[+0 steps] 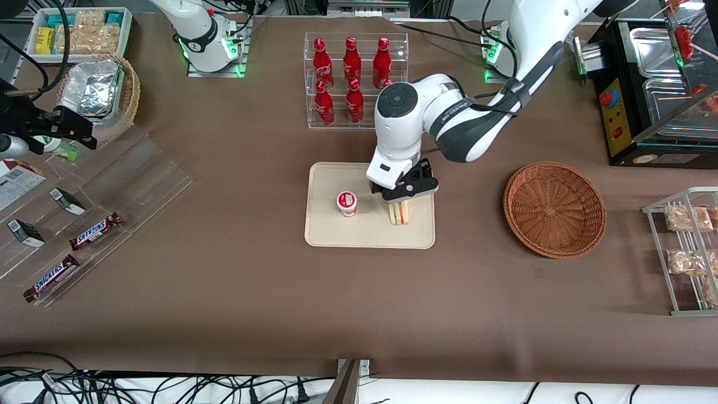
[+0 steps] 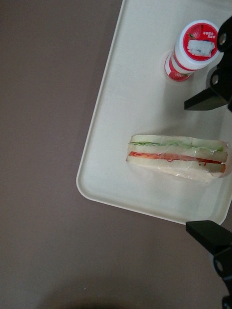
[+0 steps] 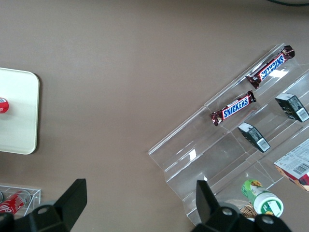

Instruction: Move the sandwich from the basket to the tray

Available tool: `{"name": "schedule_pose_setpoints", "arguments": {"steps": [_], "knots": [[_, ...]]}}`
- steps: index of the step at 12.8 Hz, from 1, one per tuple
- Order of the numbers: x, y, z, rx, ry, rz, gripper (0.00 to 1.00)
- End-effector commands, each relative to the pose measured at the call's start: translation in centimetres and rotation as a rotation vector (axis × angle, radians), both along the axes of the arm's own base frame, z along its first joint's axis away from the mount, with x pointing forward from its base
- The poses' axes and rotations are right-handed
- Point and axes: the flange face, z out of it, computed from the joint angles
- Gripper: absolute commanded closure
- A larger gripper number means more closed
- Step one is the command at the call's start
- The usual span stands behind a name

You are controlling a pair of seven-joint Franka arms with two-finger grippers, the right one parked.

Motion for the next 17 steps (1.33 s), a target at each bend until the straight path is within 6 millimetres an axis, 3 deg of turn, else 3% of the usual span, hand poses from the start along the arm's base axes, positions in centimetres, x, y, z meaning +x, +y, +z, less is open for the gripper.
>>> {"name": "schedule_pose_setpoints", "arguments": {"steps": [1, 4, 8, 12, 14, 16, 17], "knots": [[2.0, 1.4, 5.3, 0.028, 0.022, 0.039, 0.0], [4.3, 3.7, 8.0, 0.001, 0.014, 0.103, 0.0], [6.5, 7.8, 8.4, 0.026, 0.015, 0.163, 0.0], [9.3, 14.0, 9.2, 0.029, 0.037, 0.111, 0.0], [11.0, 18.6, 9.5, 0.013, 0.063, 0.083, 0.0], [12.7, 23.8, 11.2, -0.045, 0.081, 0.01, 0.0], [13.1, 24.8, 12.1, -0.073, 0.101, -0.07, 0.0]]}}
